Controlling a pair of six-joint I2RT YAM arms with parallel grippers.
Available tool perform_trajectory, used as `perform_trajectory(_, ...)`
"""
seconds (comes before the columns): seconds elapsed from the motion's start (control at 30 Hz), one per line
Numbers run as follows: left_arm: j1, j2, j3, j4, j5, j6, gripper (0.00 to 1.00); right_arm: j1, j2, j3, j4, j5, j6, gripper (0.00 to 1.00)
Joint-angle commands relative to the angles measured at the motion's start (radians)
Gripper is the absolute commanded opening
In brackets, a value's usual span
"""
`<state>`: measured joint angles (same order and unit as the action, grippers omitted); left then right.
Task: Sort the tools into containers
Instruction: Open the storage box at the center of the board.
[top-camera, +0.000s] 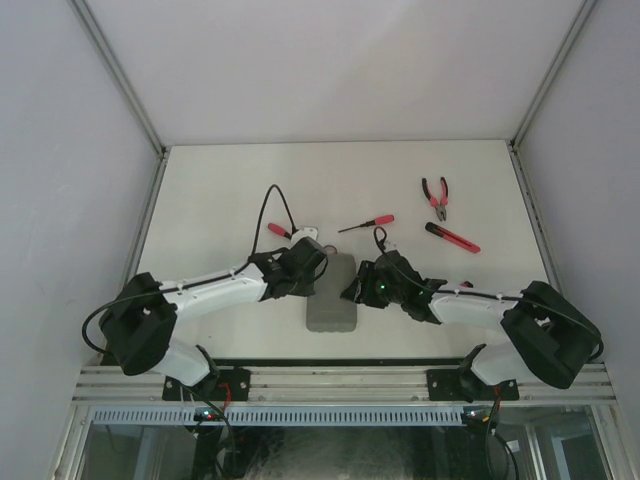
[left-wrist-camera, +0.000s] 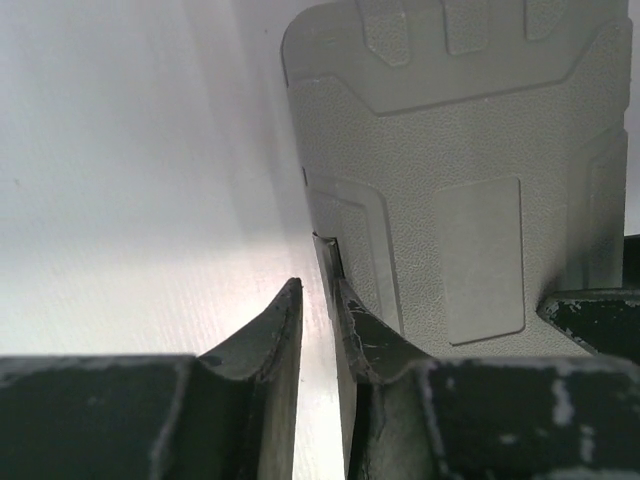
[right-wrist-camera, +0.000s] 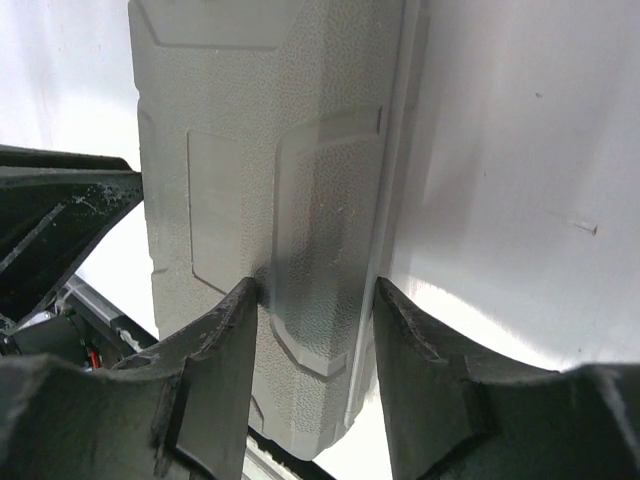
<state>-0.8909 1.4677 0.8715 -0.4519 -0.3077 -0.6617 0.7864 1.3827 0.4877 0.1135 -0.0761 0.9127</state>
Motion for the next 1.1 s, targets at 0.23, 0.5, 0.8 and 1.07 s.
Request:
perform_trajectory(0.23,-0.011,0.038,0.016,-0.099,0.009,0.067,0.17,0.008,0.19,-0.022,-0.168,0.186,-0.055,0.19)
perform_trajectory(0.5,0.03,0.009,-0.039,-0.087,0.015,0.072,0.16,-0.005,0.231,-0.024,-0.15,0.189,-0.059,0.16)
perform_trajectory(0.8,0.067,-0.027,-0.124,-0.077,0.022,0.069,0.12,-0.007,0.274,-0.024,-0.126,0.182,-0.058,0.15)
perform_trajectory(1.07,0.106,-0.07,-0.175,-0.077,0.025,0.062,0.0,-0.008,0.292,-0.024,-0.121,0.184,-0.06,0.14)
